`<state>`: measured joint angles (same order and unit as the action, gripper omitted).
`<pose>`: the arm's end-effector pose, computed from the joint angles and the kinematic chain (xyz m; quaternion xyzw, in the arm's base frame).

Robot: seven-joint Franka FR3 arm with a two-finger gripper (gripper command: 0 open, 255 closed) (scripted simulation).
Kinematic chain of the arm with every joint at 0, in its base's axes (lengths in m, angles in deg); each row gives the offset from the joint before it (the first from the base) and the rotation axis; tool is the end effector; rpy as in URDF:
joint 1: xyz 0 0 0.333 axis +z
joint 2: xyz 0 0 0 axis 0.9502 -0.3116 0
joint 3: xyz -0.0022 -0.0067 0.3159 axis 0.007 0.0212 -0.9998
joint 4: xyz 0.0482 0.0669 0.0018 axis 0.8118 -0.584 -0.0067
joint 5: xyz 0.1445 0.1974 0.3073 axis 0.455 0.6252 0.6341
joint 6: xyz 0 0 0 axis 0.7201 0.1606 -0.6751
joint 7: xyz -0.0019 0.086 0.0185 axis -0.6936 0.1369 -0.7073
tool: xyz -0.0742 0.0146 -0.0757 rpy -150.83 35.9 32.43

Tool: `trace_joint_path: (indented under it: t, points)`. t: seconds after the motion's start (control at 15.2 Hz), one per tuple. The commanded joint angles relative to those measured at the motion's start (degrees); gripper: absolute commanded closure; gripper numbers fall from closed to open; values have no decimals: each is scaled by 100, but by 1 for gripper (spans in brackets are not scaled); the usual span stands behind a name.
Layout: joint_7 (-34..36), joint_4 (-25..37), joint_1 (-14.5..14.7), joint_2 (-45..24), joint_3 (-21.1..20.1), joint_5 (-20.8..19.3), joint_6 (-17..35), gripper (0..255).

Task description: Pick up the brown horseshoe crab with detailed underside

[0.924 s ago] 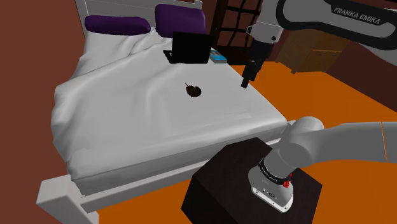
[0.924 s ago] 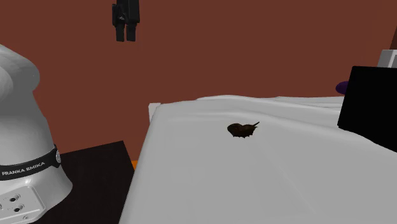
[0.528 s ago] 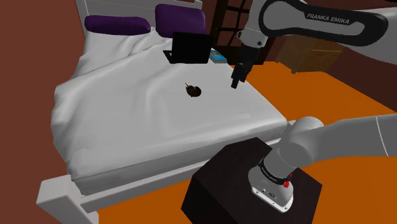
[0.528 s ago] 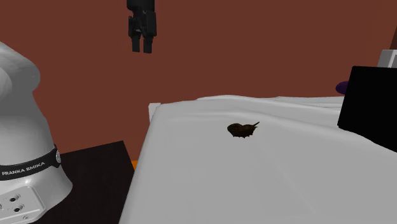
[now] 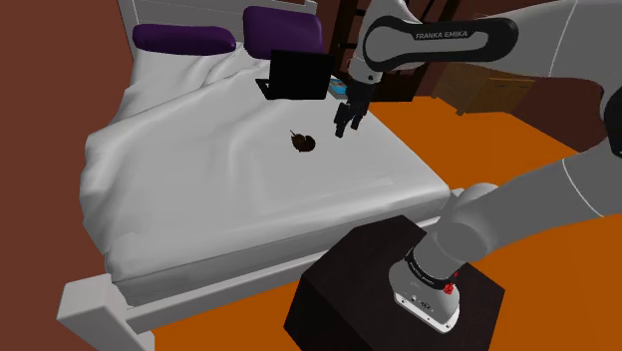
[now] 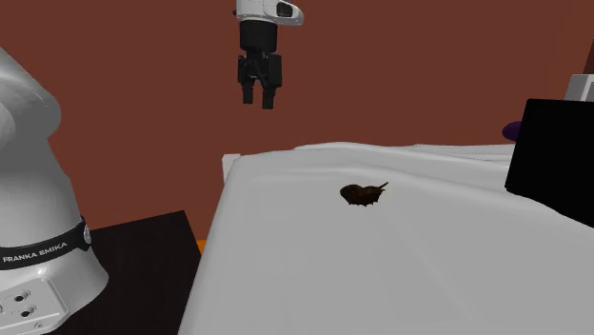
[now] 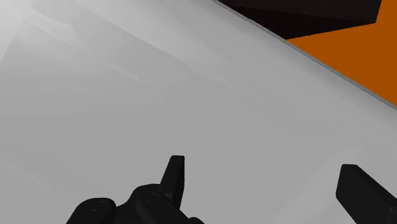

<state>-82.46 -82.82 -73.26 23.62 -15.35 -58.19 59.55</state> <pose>0.4127 -0.0246 0.4905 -0.9984 -0.0441 0.0230 0.0284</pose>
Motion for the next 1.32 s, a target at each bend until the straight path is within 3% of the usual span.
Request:
trace_joint_path:
  t: [0.0, 0.66, 1.25]
  points:
    - [-34, 79, -30, -357, 54, 12, 322, 0]
    - [-214, 1199, -134, -2463, 262, 261, 1468, 0]
    - [-390, 2839, -322, -4403, 333, 627, 1894, 0]
